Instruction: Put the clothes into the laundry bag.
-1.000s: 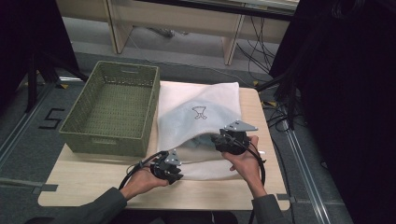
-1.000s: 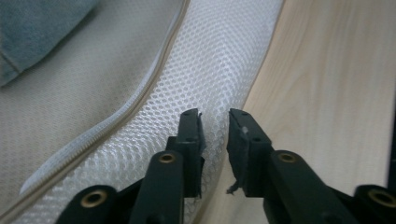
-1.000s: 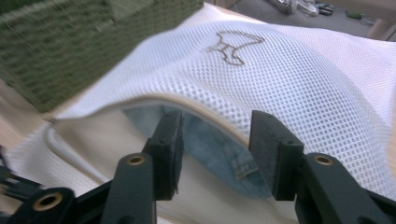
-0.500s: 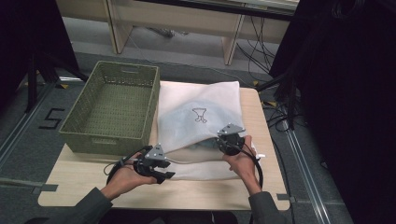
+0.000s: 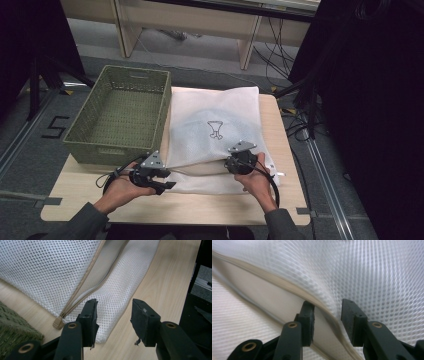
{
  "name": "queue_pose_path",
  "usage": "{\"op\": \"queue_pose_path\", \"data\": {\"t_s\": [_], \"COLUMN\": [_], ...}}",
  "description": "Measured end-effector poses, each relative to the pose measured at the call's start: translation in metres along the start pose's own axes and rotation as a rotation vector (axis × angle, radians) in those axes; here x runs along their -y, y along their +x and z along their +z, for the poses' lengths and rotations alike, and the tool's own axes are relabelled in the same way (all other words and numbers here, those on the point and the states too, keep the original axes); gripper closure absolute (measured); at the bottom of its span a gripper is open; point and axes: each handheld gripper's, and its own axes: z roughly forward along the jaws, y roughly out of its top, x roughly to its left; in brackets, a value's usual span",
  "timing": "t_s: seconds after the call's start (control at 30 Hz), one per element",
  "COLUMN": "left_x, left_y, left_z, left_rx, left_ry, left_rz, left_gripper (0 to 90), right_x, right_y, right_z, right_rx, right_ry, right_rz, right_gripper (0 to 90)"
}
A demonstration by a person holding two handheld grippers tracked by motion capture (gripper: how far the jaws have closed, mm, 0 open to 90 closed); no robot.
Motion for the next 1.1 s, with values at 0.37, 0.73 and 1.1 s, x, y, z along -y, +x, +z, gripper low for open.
{"op": "queue_pose_path", "data": {"t_s": [0.37, 0.73, 1.1], "left_x": [0.004, 0.006, 0.007], "left_y": [0.005, 0.006, 0.009], "left_z": [-0.001, 0.002, 0.001], "left_rx": [-0.002, 0.001, -0.015], "left_ry": [0.016, 0.028, 0.029], "left_rz": [0.006, -0.002, -0.027], "left_gripper": [54.5, 53.1, 47.0], "right_x": [0.016, 0.013, 0.002], "right_y": [0.007, -0.007, -0.019], "right_z": [0.032, 0.049, 0.066], "right_rx": [-0.009, 0.011, 0.035], "right_ry": [0.196, 0.139, 0.096], "right_rz": [-0.087, -0.027, 0.062], "right_gripper": [86.3, 85.4, 78.5]}}
